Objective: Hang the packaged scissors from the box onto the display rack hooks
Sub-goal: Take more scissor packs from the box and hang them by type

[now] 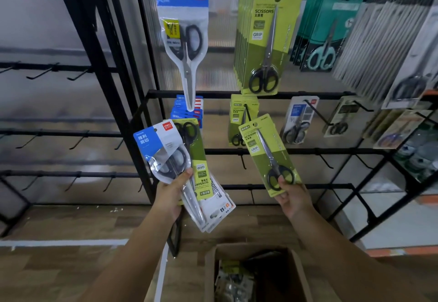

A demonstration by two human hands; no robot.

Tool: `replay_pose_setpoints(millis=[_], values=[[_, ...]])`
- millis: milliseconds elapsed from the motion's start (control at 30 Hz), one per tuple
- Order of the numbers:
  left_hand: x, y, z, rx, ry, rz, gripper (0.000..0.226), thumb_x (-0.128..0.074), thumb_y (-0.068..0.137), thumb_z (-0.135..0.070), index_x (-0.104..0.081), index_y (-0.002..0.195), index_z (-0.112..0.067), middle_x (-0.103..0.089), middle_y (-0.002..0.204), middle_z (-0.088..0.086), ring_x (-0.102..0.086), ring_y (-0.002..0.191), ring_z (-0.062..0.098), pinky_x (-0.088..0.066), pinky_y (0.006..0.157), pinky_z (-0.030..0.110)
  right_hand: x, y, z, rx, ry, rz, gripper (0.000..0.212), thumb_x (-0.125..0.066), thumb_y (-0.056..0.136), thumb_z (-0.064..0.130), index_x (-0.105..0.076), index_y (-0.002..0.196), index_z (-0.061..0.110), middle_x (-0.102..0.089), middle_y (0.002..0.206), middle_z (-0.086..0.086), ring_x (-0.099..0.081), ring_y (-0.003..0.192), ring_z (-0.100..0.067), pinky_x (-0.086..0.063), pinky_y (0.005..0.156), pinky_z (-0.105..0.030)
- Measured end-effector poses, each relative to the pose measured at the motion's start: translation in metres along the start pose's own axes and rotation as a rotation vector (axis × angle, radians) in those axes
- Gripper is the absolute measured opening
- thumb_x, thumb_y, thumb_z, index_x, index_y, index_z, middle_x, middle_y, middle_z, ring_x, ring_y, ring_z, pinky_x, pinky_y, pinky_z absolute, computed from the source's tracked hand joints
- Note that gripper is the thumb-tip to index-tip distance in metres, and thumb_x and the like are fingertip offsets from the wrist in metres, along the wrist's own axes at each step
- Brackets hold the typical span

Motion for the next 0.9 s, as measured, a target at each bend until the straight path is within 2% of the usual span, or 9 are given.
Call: replay_pose_setpoints(millis=[67, 100, 233, 367, 467, 567, 667, 767, 900], values=[[0.001, 0.0, 0.001, 0.009, 0.011, -0.003, 0.024, -0.069, 0.081, -0.014, -0.063, 0.103, -0.019, -0.075, 0.08, -0.002, -0.072, 0.068, 0.014, -0.053, 0.045, 0.025, -0.004, -0.002, -0.003, 0.001, -0.012, -0.008, 0.045, -0.058, 0.085, -0.006, -0.048, 0.129, -0.001, -0.069, 0.072, -0.004, -0.065, 0.062, -0.014, -0.053, 0.075, -0.038], [0.001, 0.0, 0.001, 0.013, 0.014, -0.006, 0.023, -0.069, 0.081, -0.014, -0.062, 0.103, -0.019, -0.075, 0.08, -0.002, -0.072, 0.068, 0.014, -0.053, 0.045, 0.025, -0.007, -0.003, -0.004, 0.003, -0.019, -0.02, 0.043, -0.059, 0.085, -0.005, -0.05, 0.127, 0.0, -0.069, 0.069, -0.002, -0.065, 0.061, -0.014, -0.054, 0.073, -0.037], [0.004, -0.002, 0.0, 0.017, 0.041, -0.024, 0.02, -0.069, 0.083, -0.016, -0.062, 0.101, -0.022, -0.075, 0.077, -0.006, -0.071, 0.066, 0.01, -0.053, 0.044, 0.024, -0.022, -0.002, -0.012, -0.05, -0.081, -0.084, 0.035, -0.062, 0.087, 0.004, -0.053, 0.121, 0.005, -0.061, 0.12, -0.016, -0.061, 0.1, -0.027, -0.049, 0.086, -0.039], [0.003, -0.005, -0.003, 0.013, 0.038, -0.024, 0.021, -0.067, 0.084, -0.016, -0.062, 0.104, -0.02, -0.075, 0.077, -0.005, -0.071, 0.066, 0.011, -0.052, 0.044, 0.024, -0.052, 0.0, -0.017, -0.187, -0.35, -0.032, 0.059, -0.053, 0.092, 0.04, -0.035, 0.141, 0.011, -0.04, 0.143, -0.015, -0.04, 0.131, -0.032, -0.034, 0.104, -0.043], [0.002, -0.008, -0.004, 0.004, 0.032, -0.001, 0.019, -0.066, 0.085, -0.014, -0.063, 0.104, -0.017, -0.075, 0.08, -0.002, -0.072, 0.068, 0.014, -0.053, 0.046, 0.024, -0.067, -0.003, -0.02, -0.234, -0.484, -0.05, 0.068, -0.053, 0.092, 0.042, -0.026, 0.146, 0.011, -0.023, 0.153, -0.013, -0.025, 0.138, -0.032, -0.024, 0.112, -0.042], [0.001, -0.011, -0.001, 0.014, 0.036, 0.032, 0.016, -0.067, 0.084, -0.012, -0.064, 0.099, -0.017, -0.075, 0.08, 0.0, -0.072, 0.068, 0.015, -0.053, 0.046, 0.024, -0.076, -0.012, -0.022, -0.133, -0.558, -0.082, 0.045, -0.053, 0.094, 0.021, -0.043, 0.134, 0.004, -0.04, 0.141, -0.015, -0.039, 0.125, -0.03, -0.033, 0.105, -0.041], [-0.003, -0.012, -0.002, -0.013, 0.065, 0.073, 0.028, -0.07, 0.079, -0.007, -0.065, 0.107, -0.013, -0.075, 0.089, 0.004, -0.072, 0.076, 0.02, -0.055, 0.053, 0.027, -0.103, -0.029, -0.011, 0.115, -0.611, 0.005, 0.015, -0.048, 0.089, 0.003, -0.06, 0.095, -0.004, -0.059, 0.101, -0.026, -0.052, 0.084, -0.021, -0.046, 0.076, -0.029], [-0.014, -0.014, -0.003, -0.036, 0.114, 0.142, 0.044, -0.074, 0.068, -0.013, -0.065, 0.111, -0.009, -0.074, 0.097, 0.01, -0.071, 0.086, 0.027, -0.059, 0.068, 0.037, -0.142, -0.055, -0.004, 0.242, -0.612, 0.254, 0.012, -0.057, 0.088, 0.006, -0.064, 0.08, 0.011, -0.059, 0.069, -0.003, -0.053, 0.061, -0.009, -0.043, 0.052, -0.014], [-0.026, -0.016, -0.005, -0.094, 0.141, 0.185, 0.039, -0.069, 0.077, 0.001, -0.063, 0.114, -0.008, -0.072, 0.104, 0.014, -0.069, 0.093, 0.031, -0.058, 0.076, 0.04, -0.166, -0.074, -0.012, 0.242, -0.756, 0.474, 0.018, -0.069, 0.082, 0.028, -0.067, 0.081, 0.01, -0.069, 0.078, -0.002, -0.064, 0.069, -0.011, -0.051, 0.068, -0.027]])
Point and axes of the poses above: each hand's wrist, its own y-axis towards the middle knuckle, its own x-axis out of the back of the hand, z = x × y, the point moved 7 cm from there along y, towards the middle knuckle
